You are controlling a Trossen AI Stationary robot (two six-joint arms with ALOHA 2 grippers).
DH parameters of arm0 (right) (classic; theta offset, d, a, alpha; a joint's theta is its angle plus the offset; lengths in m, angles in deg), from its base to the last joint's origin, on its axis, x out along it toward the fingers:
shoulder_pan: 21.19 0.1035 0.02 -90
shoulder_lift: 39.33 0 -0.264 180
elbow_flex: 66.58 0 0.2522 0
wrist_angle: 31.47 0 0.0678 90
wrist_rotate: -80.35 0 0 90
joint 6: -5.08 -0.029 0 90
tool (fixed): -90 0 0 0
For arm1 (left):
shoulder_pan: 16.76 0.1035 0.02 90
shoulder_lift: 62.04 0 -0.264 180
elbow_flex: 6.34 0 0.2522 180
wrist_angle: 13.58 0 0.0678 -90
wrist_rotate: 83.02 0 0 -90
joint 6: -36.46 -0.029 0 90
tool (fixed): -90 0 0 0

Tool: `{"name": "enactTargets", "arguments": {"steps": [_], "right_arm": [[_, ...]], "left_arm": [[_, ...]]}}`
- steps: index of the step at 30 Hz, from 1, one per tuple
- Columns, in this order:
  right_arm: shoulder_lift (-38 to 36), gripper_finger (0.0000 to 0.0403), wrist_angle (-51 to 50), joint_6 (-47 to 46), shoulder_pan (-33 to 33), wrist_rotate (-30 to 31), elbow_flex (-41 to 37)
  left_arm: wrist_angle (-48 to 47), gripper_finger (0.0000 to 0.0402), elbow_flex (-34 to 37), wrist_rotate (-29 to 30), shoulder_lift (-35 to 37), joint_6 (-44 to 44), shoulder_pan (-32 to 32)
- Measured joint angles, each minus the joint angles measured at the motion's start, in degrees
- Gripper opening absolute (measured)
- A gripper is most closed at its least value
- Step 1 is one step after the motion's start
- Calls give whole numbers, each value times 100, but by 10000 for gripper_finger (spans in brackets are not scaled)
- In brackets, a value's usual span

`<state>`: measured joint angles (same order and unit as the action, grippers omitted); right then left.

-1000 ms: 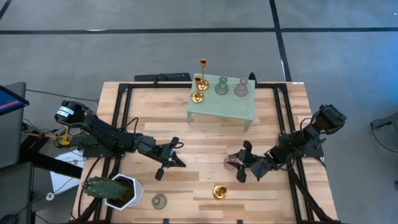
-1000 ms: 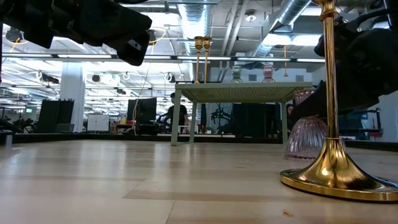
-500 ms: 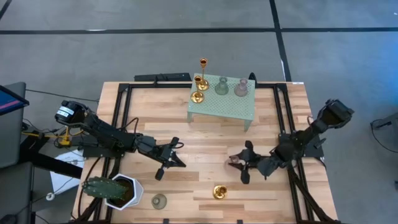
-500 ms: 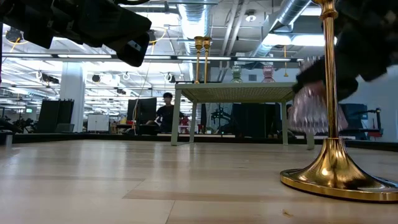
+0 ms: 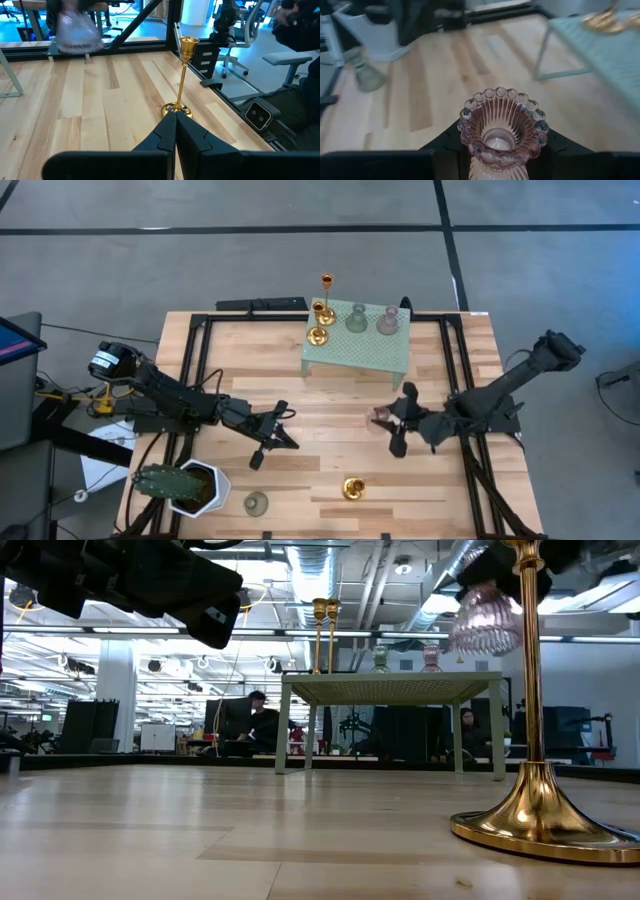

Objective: Pick & Place candle stick holders
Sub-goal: Put the purple glass candle holder on the shelf aligned with the other purple candle holder

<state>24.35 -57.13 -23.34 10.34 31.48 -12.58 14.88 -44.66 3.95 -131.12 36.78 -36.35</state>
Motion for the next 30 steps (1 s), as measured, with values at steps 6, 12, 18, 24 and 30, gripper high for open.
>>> {"name": "enactTargets", "arguments": {"steps": [6,12,18,24,30], "right_arm": [[-450,120,-437,486,-613,89,268],[-873,120,-458,955,-1524,-17,268],[-1095,120,-739,1103,-2532,-397,266],[-1084,120,-868,1251,-3314,-729,266],[-1082,120,-875,1249,-3879,-853,266]], "left_arm": [[-20,6,0,1,0,0,0],[-22,6,0,0,0,0,0],[-22,7,0,0,0,0,0],[-22,7,0,1,0,0,0],[-22,7,0,1,0,0,0]]}}
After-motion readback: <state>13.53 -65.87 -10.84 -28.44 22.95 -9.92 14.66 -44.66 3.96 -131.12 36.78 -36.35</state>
